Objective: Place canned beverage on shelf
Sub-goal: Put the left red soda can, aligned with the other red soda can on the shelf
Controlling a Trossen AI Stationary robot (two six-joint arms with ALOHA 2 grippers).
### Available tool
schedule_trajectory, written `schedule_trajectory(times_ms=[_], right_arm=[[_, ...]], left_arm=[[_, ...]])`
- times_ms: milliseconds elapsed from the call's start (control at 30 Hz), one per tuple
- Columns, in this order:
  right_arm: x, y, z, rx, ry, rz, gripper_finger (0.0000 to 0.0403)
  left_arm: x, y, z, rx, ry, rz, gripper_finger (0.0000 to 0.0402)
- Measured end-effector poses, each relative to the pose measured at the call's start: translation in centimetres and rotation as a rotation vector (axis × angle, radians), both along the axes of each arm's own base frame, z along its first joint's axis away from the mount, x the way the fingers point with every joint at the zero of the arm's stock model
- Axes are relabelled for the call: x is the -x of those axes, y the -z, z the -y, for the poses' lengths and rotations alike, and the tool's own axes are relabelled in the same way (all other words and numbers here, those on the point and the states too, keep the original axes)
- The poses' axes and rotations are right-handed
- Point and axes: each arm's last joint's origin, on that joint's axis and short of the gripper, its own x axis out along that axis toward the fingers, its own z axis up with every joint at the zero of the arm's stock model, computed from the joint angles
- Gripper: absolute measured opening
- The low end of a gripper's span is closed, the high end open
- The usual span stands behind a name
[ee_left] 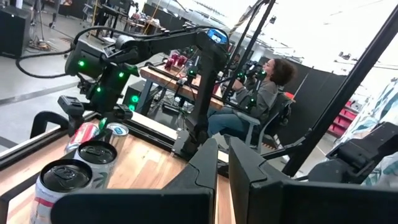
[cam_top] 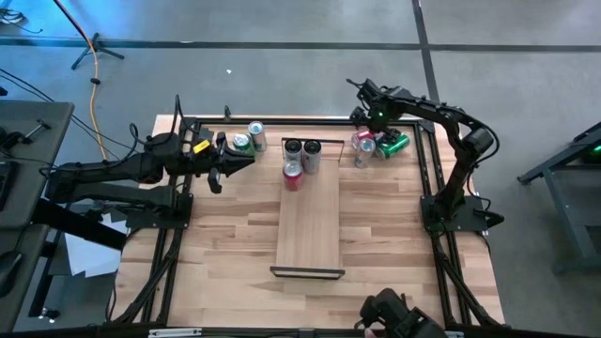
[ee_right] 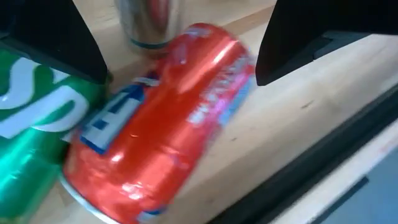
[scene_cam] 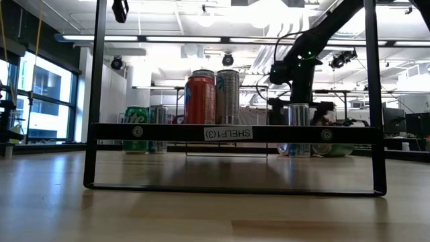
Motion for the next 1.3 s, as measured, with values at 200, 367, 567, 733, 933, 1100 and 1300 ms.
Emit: schedule_trajectory(times_ms=[200,367,567,733,933,1100,1300], right_arm=[[0.6,1.5,0.5,0.024,0.063,0.043,0.0398],[1.0,2.6,0.6,0.029,0.102,0.08,0.0398],[1.4,4.3,-0.1,0.017,0.126,0.087,0.0398],[1.9,5.5,-1.1,0.007,0.096,0.022,0.0398],[2.0,5.8,-1.5,0.019,0.021,-0.004,0.0398],[2.0,5.9,-1.4,0.035,-0.008,-0.027,0.0398],[2.2,5.9,-1.4,0.047,-0.015,-0.057,0.0393]], left_arm=[[0.0,0.0,0.0,0.0,-0.002,0.0,0.0003],[0.0,0.0,0.0,0.001,-0.004,-0.001,0.0003],[0.1,0.0,-0.4,0.027,-0.026,0.003,0.0003],[0.1,0.0,-0.5,0.028,-0.033,0.003,0.0003],[0.1,0.0,-0.5,0.037,-0.033,0.005,0.0003],[0.1,0.0,-0.5,0.068,-0.031,0.009,0.0003],[0.1,0.0,-0.5,0.077,-0.031,0.011,0.0003]])
